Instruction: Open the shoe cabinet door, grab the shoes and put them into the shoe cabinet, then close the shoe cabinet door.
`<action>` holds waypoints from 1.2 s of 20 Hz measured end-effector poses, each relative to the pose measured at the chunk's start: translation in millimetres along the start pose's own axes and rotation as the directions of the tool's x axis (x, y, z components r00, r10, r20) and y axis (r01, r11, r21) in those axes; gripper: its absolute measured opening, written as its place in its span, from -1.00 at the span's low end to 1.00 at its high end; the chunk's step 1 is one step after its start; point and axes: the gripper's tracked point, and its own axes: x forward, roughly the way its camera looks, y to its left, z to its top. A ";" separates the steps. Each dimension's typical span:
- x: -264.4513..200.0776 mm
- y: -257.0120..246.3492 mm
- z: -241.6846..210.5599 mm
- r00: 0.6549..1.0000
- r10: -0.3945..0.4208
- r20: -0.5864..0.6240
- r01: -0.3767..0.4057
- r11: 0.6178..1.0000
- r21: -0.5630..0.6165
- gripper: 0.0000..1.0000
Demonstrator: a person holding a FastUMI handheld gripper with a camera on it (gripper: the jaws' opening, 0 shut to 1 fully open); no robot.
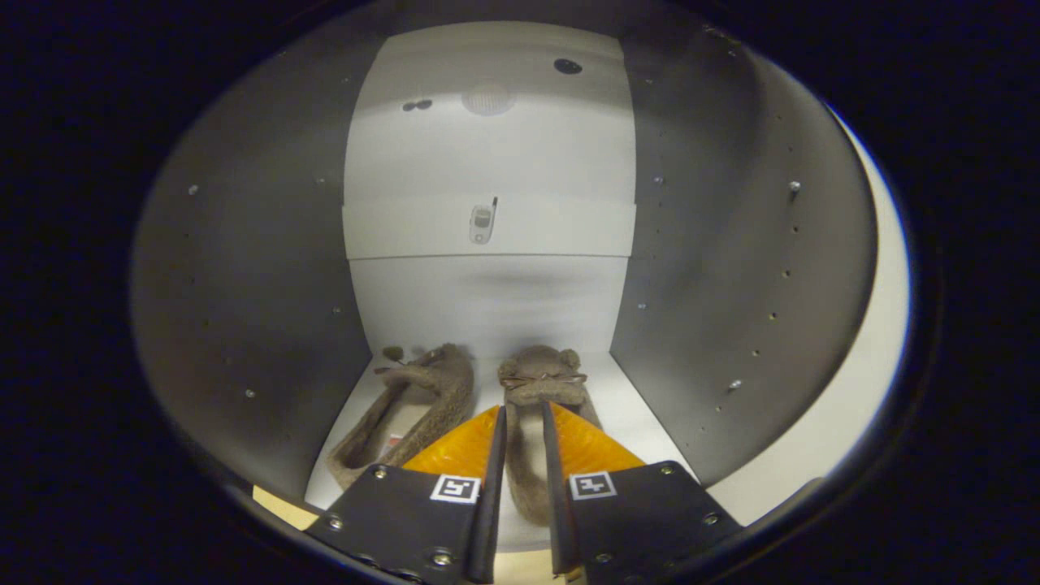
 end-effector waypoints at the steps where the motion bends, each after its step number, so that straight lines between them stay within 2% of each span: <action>1: -9.1 -2.0 1.2 1.000 -0.002 0.009 0.002 1.000 0.001 -0.48; 12: -121.0 -16.6 12.9 0.988 0.016 0.151 -0.019 1.000 0.017 -0.48; 24: -274.3 -57.6 4.4 0.962 0.116 0.246 -0.123 0.992 0.014 -0.48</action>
